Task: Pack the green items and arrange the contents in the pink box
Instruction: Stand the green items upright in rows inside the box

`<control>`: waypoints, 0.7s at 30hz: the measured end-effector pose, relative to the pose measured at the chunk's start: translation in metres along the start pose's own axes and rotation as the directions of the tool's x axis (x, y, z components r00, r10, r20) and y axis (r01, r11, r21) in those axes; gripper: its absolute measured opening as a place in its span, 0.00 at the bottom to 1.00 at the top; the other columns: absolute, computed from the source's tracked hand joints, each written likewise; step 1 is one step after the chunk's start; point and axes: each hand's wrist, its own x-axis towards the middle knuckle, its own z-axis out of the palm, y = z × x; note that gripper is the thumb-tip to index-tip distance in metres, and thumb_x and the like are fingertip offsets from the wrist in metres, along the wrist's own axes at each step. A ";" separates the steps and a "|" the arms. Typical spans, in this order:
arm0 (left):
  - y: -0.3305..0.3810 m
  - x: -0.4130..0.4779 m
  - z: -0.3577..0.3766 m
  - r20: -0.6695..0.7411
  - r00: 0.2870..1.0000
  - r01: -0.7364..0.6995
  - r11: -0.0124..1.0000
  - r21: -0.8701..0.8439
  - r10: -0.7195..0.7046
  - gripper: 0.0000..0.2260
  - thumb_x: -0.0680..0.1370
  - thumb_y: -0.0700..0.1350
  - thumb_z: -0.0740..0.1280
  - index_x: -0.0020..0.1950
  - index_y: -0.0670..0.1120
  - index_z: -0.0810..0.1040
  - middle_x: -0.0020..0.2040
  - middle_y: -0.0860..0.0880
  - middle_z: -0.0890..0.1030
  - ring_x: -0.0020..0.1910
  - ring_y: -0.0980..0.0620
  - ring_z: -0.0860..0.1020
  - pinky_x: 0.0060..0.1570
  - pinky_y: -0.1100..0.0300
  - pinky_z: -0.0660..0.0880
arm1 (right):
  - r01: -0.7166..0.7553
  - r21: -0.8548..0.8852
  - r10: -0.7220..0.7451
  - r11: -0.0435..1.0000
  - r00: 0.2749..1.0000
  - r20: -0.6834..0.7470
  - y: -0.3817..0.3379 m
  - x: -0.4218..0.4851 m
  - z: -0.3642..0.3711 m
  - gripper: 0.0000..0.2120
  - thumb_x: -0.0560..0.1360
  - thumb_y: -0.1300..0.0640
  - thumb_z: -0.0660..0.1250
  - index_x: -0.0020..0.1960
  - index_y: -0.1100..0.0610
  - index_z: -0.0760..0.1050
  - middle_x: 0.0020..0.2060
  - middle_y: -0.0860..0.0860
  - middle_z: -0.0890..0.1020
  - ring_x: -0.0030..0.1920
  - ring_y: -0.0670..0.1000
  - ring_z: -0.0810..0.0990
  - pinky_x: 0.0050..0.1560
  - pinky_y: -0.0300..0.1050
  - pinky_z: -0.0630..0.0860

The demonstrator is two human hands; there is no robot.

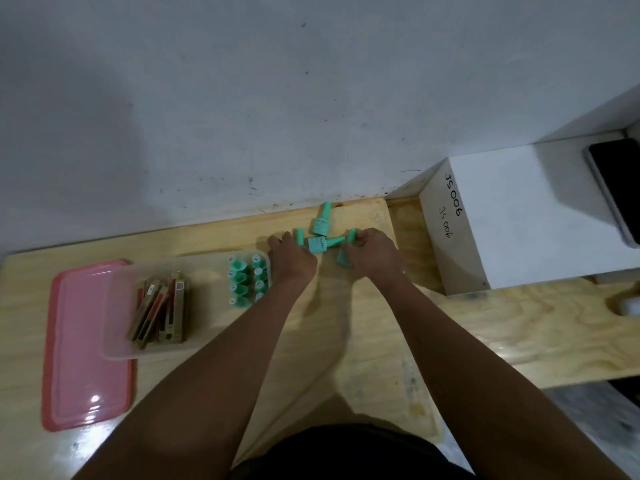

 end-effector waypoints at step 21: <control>0.002 -0.022 -0.029 0.033 0.989 -0.124 0.931 -0.344 0.144 0.11 0.78 0.43 0.65 0.58 0.40 0.74 0.57 0.42 0.79 0.51 0.46 0.79 0.37 0.59 0.74 | 0.078 0.241 -0.066 0.967 0.996 -0.056 0.017 -0.040 -0.016 0.13 0.76 0.49 0.68 0.56 0.55 0.81 0.47 0.49 0.83 0.48 0.49 0.82 0.46 0.45 0.80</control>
